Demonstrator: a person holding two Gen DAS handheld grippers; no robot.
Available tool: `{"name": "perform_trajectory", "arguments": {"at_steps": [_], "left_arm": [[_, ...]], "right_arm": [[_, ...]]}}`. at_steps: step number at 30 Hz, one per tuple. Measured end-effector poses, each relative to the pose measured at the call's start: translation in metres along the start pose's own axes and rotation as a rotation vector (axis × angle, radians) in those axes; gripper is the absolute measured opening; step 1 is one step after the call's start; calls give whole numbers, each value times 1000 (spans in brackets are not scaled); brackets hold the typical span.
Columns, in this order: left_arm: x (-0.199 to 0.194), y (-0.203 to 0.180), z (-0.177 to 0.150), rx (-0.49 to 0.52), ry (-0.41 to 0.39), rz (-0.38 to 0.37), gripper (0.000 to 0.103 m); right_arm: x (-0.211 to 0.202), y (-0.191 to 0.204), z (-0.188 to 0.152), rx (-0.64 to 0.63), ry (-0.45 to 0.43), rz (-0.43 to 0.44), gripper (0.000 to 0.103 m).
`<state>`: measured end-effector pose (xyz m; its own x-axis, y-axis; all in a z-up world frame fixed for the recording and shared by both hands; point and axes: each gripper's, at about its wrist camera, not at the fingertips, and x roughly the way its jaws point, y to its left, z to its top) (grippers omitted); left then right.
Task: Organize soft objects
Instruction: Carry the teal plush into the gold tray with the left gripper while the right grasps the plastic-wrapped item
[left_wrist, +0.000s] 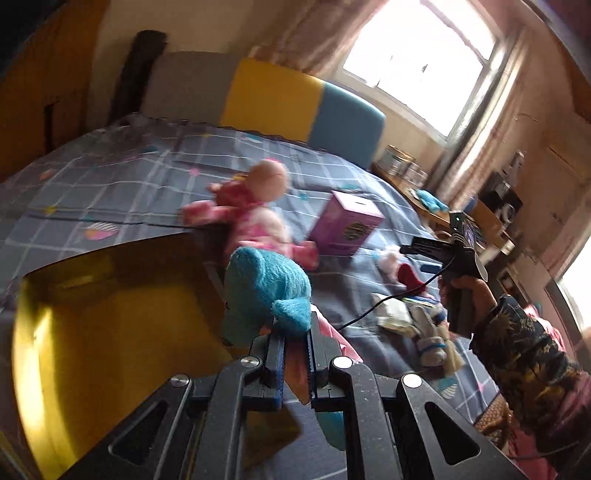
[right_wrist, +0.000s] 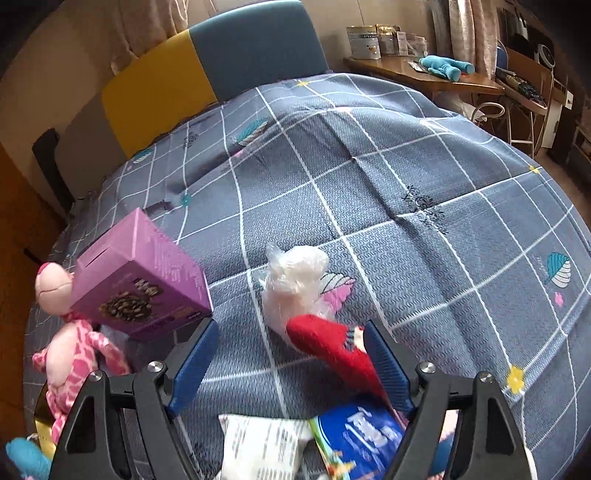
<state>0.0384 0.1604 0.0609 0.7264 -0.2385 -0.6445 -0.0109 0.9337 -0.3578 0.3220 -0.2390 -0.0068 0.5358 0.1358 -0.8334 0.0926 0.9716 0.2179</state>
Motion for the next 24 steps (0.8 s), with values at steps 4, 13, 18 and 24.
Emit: {"name": "perform_trajectory", "arguments": {"at_steps": [4,13,18,24], "left_arm": [[-16,43,-3,-67,-26,85,9],[-22,89,-10,-159,-20,185,9],[-10,97,-6,-164,-10,187,9],[22,97,7,-126,14,180,9]], "right_arm": [[38,3,16,24,53,-49,80],[46,17,15,-74,57,-60,32],[-4,39,-6,-226,-5,5,32],[-55,61,-45,-349,-25,84,32]]}}
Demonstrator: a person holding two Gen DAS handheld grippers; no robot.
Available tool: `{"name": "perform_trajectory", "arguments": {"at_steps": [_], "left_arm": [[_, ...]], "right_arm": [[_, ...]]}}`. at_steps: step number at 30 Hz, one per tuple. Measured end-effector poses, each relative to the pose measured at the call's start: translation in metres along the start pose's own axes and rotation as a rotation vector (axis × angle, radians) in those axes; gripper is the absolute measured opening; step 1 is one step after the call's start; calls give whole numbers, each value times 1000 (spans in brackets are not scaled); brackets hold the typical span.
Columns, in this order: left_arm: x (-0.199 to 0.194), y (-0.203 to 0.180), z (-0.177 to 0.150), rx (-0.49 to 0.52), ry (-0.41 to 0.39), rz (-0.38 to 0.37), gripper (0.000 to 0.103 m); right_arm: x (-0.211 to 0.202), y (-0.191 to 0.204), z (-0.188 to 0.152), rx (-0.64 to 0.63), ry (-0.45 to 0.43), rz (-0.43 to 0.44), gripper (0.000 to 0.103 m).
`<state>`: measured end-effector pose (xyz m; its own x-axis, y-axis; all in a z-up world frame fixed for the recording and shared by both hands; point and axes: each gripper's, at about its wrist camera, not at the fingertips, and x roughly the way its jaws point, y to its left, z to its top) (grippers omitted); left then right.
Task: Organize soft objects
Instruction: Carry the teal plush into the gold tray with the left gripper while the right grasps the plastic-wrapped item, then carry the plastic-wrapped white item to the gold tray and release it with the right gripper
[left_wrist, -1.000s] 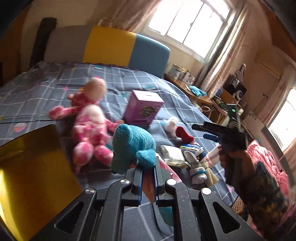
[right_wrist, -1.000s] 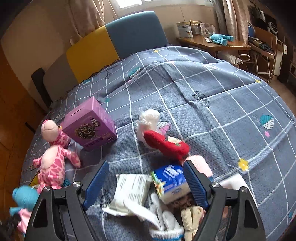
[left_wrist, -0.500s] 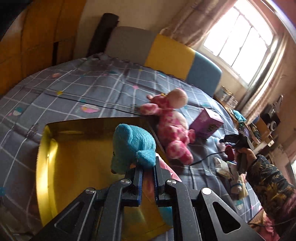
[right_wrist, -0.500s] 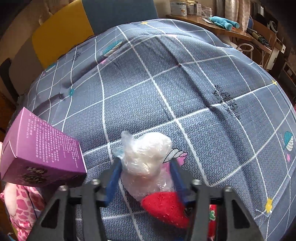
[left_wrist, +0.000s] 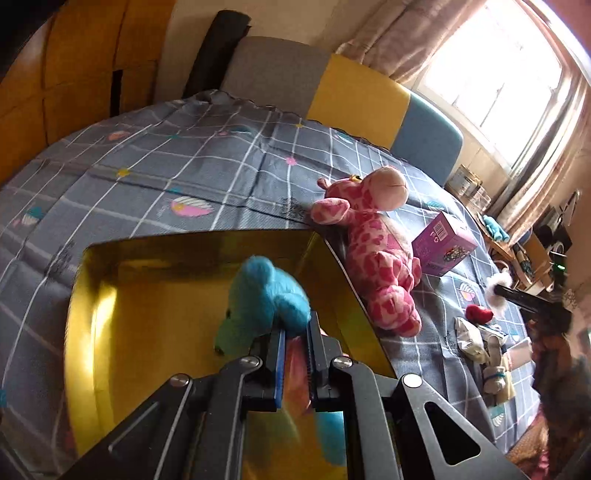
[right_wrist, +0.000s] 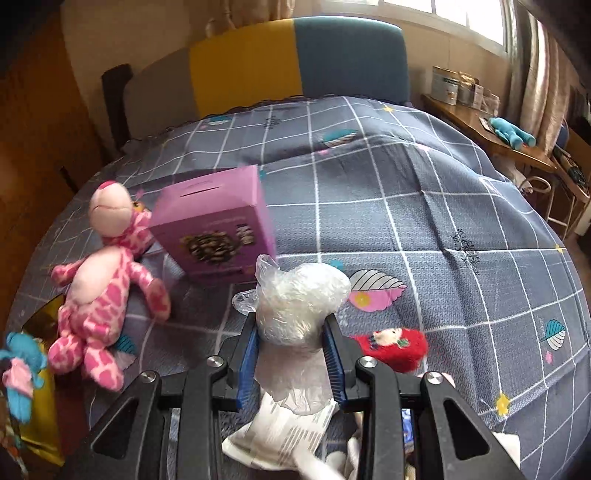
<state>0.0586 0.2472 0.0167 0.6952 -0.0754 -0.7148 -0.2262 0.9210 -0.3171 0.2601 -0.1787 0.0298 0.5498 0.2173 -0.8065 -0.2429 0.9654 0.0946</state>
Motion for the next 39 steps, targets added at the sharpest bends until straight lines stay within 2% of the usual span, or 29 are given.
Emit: {"name": "perform_trajectory", "arguments": {"at_steps": [9,11,13,16,18,20,21,25,28,30,39], "left_arm": [[62,-22,13,59,69,21,9],[70,-24,16,42,66,32,10],[77,-25,19,30,70,13,15],[83,-29,22,28,73,32,24],[78,-31,21,31,63,53,35],[65,-33,18,31,39,83,54],[59,-33,15,29,29,96,57],[26,-34,-1,29,-9,150,62],[4,-34,-17,17,-28,167,69],[-9,-36,-27,16,-45,177,71],[-44,-46,-64,58,-99,257,79]], "right_arm": [[-32,57,-66,-132,38,97,32],[-32,67,-81,-146,56,114,32],[-30,74,-98,-146,78,133,32],[-23,83,-121,-137,115,158,32],[-19,90,-134,-137,132,166,32],[-17,95,-144,-139,138,170,32],[-16,97,-148,-137,140,170,32],[-14,104,-158,-138,142,179,32],[-13,109,-161,-142,145,181,32],[-11,112,-163,-144,145,185,32],[-19,129,-167,-156,129,216,32]]}}
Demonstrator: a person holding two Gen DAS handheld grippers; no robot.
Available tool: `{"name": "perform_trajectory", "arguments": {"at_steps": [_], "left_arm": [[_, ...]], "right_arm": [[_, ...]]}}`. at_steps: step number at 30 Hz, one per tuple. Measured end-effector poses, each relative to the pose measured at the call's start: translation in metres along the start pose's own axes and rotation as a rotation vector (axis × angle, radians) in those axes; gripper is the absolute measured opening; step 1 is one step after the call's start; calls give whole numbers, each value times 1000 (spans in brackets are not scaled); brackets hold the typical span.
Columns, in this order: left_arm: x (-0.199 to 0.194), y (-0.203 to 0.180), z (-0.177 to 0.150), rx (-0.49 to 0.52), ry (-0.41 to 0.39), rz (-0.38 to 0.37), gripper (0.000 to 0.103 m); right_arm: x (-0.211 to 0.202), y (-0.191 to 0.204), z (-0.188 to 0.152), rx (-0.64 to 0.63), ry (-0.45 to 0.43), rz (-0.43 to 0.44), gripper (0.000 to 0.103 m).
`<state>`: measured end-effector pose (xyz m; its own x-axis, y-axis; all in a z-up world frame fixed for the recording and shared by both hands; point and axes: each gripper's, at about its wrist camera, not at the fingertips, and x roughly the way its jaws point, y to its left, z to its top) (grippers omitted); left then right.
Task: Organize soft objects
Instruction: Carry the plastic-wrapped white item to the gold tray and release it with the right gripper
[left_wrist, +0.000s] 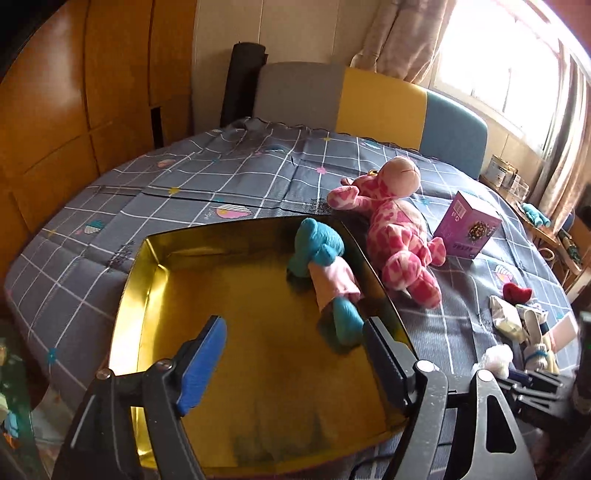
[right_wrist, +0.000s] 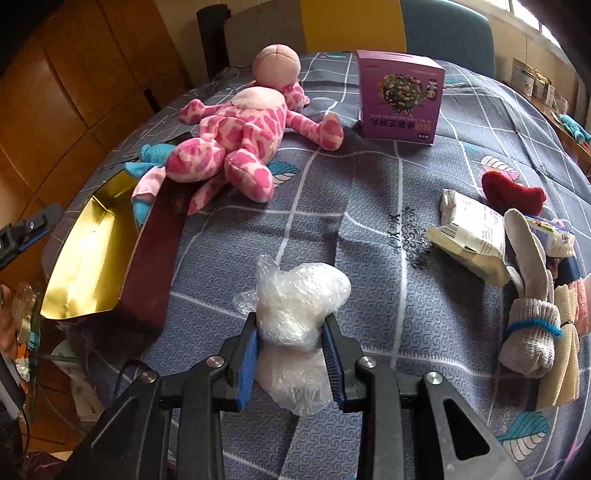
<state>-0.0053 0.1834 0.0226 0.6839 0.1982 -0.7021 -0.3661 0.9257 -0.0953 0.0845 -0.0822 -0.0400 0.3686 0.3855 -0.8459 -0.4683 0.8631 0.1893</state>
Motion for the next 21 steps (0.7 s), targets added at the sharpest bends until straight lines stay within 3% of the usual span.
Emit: {"name": "perform_trajectory", "arguments": {"at_steps": [21], "left_arm": [[-8,24,-20,-54,11,21,91]], "right_arm": [[-29,101,32,-203,-66,160,32]]}}
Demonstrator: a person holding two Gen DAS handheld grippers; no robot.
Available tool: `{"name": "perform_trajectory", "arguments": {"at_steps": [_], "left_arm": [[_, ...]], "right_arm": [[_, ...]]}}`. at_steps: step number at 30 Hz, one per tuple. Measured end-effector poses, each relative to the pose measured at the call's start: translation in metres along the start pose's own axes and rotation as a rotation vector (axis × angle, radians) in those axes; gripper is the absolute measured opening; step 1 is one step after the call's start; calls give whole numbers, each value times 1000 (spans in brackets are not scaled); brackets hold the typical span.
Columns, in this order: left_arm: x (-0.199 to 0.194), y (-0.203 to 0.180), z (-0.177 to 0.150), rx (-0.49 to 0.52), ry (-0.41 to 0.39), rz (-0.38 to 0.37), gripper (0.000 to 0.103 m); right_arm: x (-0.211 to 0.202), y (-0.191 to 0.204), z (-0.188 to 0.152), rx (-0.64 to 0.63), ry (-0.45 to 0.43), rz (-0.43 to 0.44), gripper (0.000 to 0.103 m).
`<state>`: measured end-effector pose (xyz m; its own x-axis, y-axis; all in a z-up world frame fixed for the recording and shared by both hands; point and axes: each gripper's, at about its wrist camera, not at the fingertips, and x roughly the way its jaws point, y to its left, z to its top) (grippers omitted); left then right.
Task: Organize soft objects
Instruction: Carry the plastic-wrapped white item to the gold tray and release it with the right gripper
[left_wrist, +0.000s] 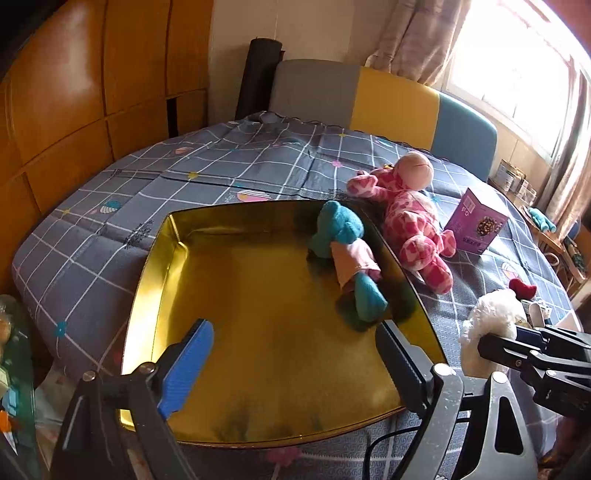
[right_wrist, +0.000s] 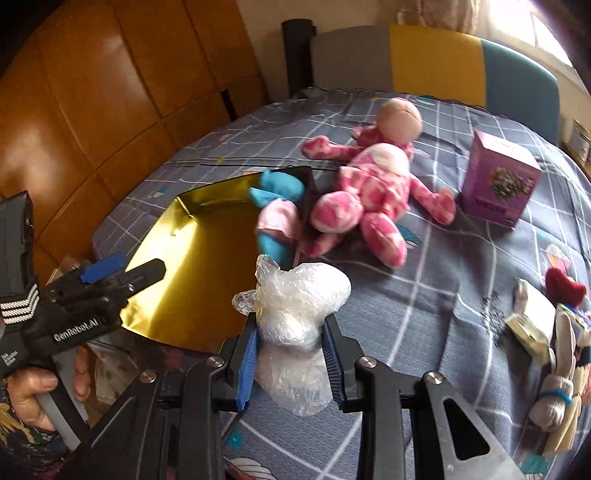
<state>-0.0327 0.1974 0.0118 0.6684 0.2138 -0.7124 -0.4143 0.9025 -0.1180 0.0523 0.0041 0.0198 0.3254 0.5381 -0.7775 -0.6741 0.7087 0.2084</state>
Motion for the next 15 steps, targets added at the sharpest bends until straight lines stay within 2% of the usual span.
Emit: {"name": "perform_trajectory", "arguments": {"at_steps": [5,11,15], "left_arm": [[-2,14,0,-45,-16,18,102],[-5,26,0,-70,-28,45,103],[-4,30,0,-77,-26,71,103]], "right_arm": [[18,17,16,-43,23,12,32],[50,35,26,-101,96,20,35],[61,39,26,-132,116,-12,37]]}}
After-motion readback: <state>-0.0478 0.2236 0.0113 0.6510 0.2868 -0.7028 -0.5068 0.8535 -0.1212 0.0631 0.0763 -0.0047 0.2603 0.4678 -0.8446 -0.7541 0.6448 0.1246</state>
